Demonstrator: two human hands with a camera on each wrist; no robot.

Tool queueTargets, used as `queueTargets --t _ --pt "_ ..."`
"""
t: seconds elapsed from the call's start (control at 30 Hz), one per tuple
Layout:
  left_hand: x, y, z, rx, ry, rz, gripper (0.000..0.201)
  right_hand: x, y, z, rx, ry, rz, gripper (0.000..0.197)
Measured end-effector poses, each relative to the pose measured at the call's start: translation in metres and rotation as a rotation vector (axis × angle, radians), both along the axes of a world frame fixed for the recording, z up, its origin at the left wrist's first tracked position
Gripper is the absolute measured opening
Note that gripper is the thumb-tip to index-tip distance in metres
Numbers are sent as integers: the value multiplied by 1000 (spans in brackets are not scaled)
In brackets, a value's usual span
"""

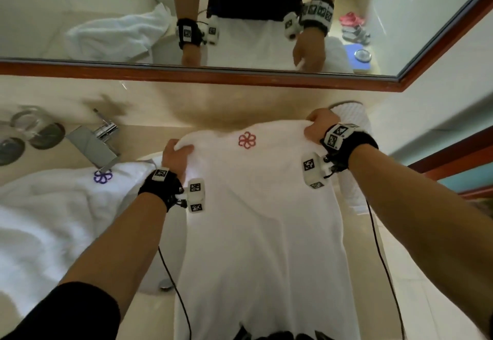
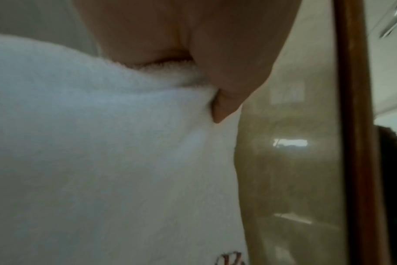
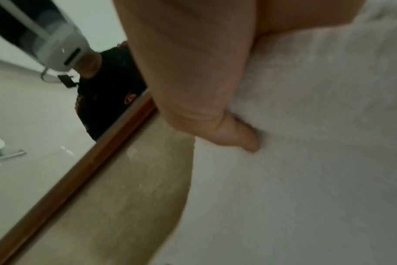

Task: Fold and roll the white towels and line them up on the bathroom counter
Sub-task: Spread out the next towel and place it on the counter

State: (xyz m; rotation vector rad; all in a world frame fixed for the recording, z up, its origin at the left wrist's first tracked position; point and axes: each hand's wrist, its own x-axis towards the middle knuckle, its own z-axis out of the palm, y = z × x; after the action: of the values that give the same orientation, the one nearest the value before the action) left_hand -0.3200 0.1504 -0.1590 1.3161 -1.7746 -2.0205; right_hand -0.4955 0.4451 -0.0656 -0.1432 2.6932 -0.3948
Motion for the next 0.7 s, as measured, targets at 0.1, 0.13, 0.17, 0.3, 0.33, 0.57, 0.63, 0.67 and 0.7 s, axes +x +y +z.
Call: queueTargets --t 0.1,0.13,0.17,0.3,0.33,0.57,0.63,0.67,0.7 --pt "4 -20 20 -28 43 37 28 -5 14 11 170 163 63 44" --pt "5 -23 26 -37 60 43 32 -2 16 15 239 236 97 44" --pt "5 -24 29 -38 67 51 33 3 17 21 278 278 116 42" --pt "6 -23 33 28 129 140 26 16 19 20 35 196 -61 27" --pt "6 -22 32 31 142 150 21 17 20 16 -96 155 -140 28" --pt "1 -28 21 -127 62 135 51 14 25 9 -651 34 -525 40" --pt "-2 -31 22 -134 36 118 53 10 28 8 -690 7 -506 51" --pt "-3 -31 24 -123 30 115 47 9 29 8 -699 -13 -485 52" --pt "-4 -32 24 -113 33 109 39 7 31 9 -707 -20 -464 50"
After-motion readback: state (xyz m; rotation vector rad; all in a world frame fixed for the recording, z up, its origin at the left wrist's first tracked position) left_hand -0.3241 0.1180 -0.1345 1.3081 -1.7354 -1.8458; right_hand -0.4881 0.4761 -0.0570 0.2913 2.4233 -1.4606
